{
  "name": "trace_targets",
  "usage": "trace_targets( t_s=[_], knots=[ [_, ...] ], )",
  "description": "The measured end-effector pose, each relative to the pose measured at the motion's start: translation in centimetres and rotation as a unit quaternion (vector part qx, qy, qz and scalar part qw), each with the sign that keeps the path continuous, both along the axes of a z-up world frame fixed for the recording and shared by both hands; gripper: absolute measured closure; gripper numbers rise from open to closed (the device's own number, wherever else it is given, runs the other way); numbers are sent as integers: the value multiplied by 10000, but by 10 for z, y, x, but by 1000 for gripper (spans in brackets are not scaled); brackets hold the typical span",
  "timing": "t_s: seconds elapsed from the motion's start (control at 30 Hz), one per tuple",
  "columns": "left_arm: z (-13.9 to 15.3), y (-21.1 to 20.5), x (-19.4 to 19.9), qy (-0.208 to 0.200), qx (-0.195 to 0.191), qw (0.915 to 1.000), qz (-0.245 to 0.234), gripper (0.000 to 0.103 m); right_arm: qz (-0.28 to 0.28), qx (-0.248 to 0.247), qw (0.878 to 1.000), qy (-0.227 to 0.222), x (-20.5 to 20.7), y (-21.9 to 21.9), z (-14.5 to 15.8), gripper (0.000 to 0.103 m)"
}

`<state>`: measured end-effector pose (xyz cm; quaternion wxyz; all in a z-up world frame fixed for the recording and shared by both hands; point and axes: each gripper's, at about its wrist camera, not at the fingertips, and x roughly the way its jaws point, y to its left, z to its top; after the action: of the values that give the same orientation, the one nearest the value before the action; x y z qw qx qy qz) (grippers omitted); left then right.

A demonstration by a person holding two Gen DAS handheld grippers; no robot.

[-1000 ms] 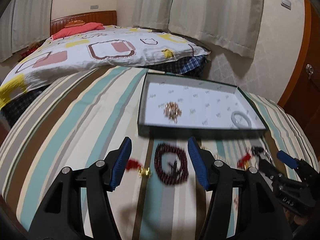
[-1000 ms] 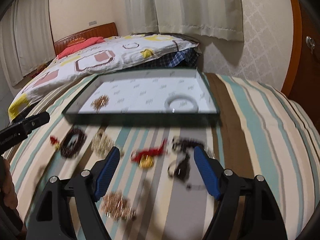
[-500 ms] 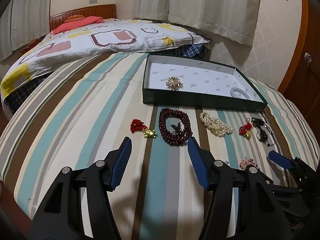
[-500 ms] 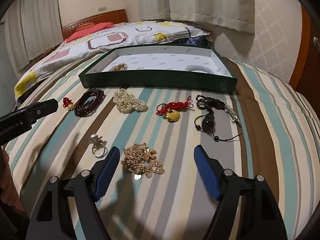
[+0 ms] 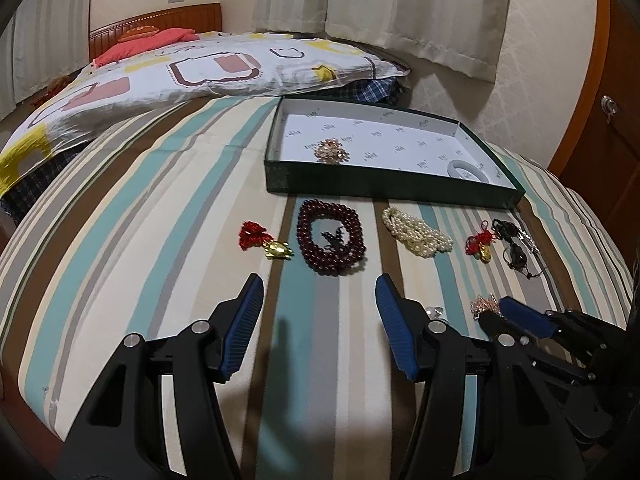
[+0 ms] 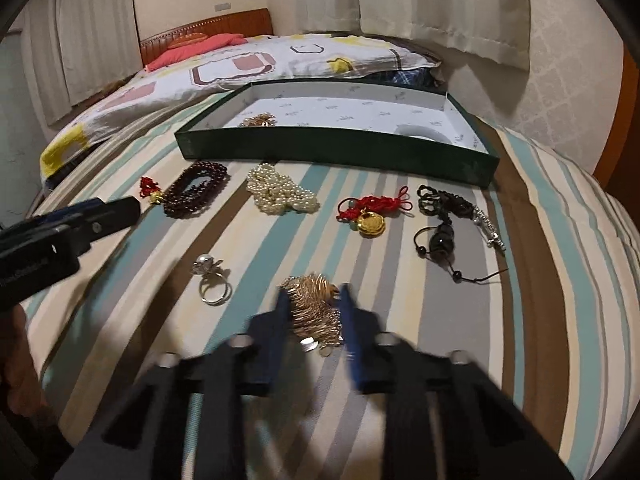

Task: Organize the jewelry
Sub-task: 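Grasp the rose-gold cluster brooch with the right tool while the left tool grasps the pearl ring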

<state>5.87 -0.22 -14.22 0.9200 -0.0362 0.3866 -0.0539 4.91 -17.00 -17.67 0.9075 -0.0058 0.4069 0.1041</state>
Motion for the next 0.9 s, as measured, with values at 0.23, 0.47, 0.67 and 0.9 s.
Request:
trace_targets(
  t_s=[0.23, 0.47, 0.67, 0.9],
  knots=[
    [-3, -18, -3, 53, -9, 9997, -220, 46, -116, 150, 9998, 31, -2, -12, 1, 88],
    [-5, -43, -6, 52, 17, 9987, -504, 46, -407, 154, 9990, -85, -4, -37, 6, 89],
    [-15, -60, -2, 177, 68, 9977, -649, 46, -541, 262, 9982, -82, -5, -51, 5, 89],
    [-26, -68, 5, 377, 78, 9963, -770, 66, -523, 359, 9980, -36, -4, -53, 3, 89]
  ],
)
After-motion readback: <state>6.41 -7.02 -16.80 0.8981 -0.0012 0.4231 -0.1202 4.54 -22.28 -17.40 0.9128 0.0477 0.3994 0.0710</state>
